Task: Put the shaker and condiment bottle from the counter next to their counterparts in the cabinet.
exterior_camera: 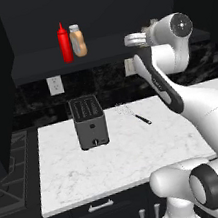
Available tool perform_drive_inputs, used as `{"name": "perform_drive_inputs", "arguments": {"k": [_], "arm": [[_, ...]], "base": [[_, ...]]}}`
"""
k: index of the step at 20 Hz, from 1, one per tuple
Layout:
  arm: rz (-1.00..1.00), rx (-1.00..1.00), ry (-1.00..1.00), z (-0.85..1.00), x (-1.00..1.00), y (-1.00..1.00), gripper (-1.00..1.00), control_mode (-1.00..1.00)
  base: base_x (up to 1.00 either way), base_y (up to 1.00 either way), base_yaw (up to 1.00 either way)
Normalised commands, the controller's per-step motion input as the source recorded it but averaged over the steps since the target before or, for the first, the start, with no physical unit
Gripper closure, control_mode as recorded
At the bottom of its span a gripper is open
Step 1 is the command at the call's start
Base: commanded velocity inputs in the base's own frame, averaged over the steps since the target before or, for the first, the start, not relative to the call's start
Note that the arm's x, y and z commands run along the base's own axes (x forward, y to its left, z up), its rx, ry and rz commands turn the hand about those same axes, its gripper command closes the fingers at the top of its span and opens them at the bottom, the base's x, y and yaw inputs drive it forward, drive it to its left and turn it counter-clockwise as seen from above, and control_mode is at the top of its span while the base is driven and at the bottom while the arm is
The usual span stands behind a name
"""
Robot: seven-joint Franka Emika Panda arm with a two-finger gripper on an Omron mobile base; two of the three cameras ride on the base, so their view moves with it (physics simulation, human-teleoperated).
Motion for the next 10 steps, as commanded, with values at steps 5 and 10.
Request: {"name": "perform_drive_inputs", "arguments": {"k": [5, 10], "arm": [[0.00, 0.00, 0.00, -0.14, 0.58, -0.06, 1.00, -1.00], [0.00, 0.00, 0.00, 0.00, 0.02, 0.00, 1.00, -1.00]], "base": [[0.00, 0.00, 0.00], [0.00, 0.00, 0.00]]}}
